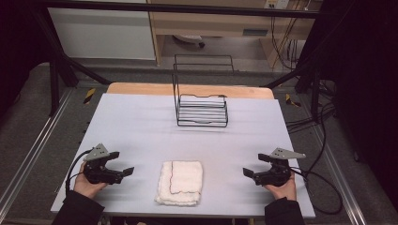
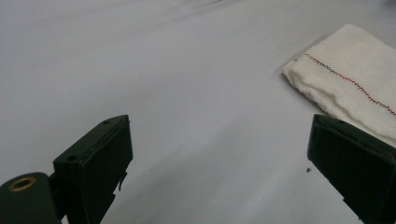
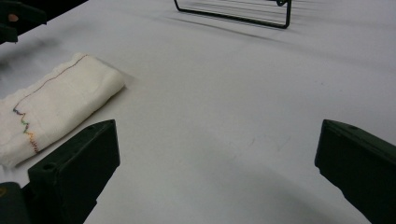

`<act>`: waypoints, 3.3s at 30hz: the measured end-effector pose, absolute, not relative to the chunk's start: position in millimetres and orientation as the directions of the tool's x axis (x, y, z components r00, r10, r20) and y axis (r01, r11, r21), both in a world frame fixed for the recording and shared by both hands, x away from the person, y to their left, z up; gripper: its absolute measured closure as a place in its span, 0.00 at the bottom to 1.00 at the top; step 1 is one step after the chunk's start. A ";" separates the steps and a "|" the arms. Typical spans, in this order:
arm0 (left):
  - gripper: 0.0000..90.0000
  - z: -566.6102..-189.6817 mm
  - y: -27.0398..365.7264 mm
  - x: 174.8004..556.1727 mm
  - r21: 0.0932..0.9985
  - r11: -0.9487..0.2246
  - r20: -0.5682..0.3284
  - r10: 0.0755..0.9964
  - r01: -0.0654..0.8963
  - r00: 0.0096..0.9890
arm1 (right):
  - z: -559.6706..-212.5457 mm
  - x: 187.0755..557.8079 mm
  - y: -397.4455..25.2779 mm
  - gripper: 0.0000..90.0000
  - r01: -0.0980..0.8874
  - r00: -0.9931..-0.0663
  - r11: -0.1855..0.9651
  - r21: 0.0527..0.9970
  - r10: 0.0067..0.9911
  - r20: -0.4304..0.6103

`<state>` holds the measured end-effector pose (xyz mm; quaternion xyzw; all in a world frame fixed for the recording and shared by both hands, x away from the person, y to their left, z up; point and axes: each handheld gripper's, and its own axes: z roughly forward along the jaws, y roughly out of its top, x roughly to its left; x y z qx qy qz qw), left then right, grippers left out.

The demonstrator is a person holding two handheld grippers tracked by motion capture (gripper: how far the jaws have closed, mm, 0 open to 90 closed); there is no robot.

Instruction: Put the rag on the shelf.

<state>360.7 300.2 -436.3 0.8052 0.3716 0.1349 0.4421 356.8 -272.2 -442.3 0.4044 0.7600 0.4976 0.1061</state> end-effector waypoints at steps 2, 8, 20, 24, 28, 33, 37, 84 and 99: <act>0.07 -435.7 299.9 360.7 0.814 -0.332 -0.110 0.718 0.477 0.687 | -442.5 357.0 -272.0 0.00 0.512 -0.650 0.183 0.839 0.721 0.239; 0.07 -435.1 298.4 360.2 0.814 -0.334 -0.109 0.716 0.475 0.689 | -442.7 357.0 -271.7 0.00 0.514 -0.651 0.189 0.837 0.721 0.237; 0.07 -433.8 290.2 359.6 0.812 -0.341 -0.107 0.711 0.474 0.695 | -441.8 358.0 -262.3 0.01 0.510 -0.664 0.212 0.834 0.713 0.225; 0.07 -433.4 285.4 359.6 0.807 -0.349 -0.107 0.708 0.477 0.698 | -442.3 358.2 -260.3 0.01 0.512 -0.665 0.213 0.832 0.712 0.226; 0.07 -432.3 280.1 358.9 0.806 -0.347 -0.111 0.707 0.479 0.698 | -442.0 358.2 -258.6 0.01 0.511 -0.665 0.214 0.832 0.712 0.226; 0.07 -430.7 272.6 358.8 0.803 -0.337 -0.123 0.714 0.492 0.689 | -442.1 358.4 -255.7 0.01 0.512 -0.668 0.224 0.829 0.711 0.221; 0.07 -430.0 267.0 358.9 0.799 -0.334 -0.128 0.718 0.500 0.685 | -442.1 358.3 -252.9 0.01 0.509 -0.672 0.231 0.829 0.708 0.215; 0.56 -447.1 173.0 383.9 0.675 -0.341 -0.207 0.763 0.654 0.612 | -444.3 358.6 -246.2 0.01 0.520 -0.673 0.245 0.818 0.707 0.217; 0.76 -445.4 165.9 377.6 0.659 -0.347 -0.218 0.761 0.668 0.611 | -443.5 359.1 -241.7 0.01 0.516 -0.680 0.258 0.817 0.703 0.208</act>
